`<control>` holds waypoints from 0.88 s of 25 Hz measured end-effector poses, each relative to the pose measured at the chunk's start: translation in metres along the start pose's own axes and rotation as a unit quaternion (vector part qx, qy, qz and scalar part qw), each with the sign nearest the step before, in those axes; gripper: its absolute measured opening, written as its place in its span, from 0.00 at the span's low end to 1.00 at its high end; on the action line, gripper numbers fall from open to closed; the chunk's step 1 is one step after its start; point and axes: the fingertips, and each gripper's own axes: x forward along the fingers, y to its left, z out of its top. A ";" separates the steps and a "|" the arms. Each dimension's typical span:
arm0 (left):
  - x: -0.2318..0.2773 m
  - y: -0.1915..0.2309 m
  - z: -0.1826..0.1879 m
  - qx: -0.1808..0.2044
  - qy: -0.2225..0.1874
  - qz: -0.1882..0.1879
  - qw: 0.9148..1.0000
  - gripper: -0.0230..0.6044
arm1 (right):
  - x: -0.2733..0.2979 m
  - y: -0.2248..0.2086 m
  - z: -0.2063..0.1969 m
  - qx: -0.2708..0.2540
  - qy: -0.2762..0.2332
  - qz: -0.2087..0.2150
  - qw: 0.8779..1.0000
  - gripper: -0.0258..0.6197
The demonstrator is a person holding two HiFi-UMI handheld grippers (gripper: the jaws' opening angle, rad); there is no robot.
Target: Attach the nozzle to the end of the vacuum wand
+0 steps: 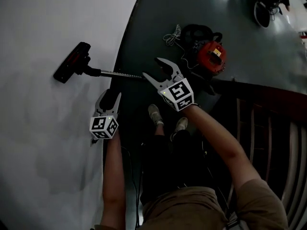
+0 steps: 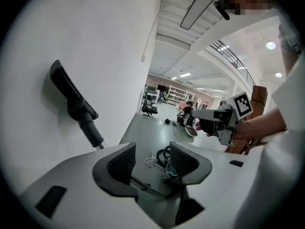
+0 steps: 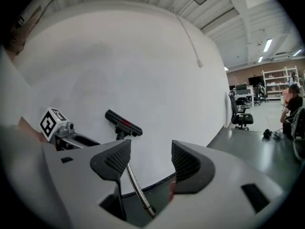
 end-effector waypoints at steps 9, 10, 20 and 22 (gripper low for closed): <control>0.011 -0.157 0.080 0.022 -0.023 -0.071 0.997 0.40 | -0.251 -0.082 0.109 0.016 -0.048 -0.074 0.996 0.45; 0.008 -0.177 0.095 0.029 -0.029 -0.082 0.996 0.40 | -0.281 -0.087 0.123 0.024 -0.056 -0.085 0.994 0.44; -0.050 -0.351 0.222 0.128 -0.088 -0.207 0.966 0.40 | -0.534 -0.093 0.220 0.051 -0.158 -0.226 0.960 0.39; -0.072 -0.391 0.229 0.164 -0.089 -0.244 0.952 0.40 | -0.571 -0.082 0.220 0.057 -0.171 -0.249 0.952 0.39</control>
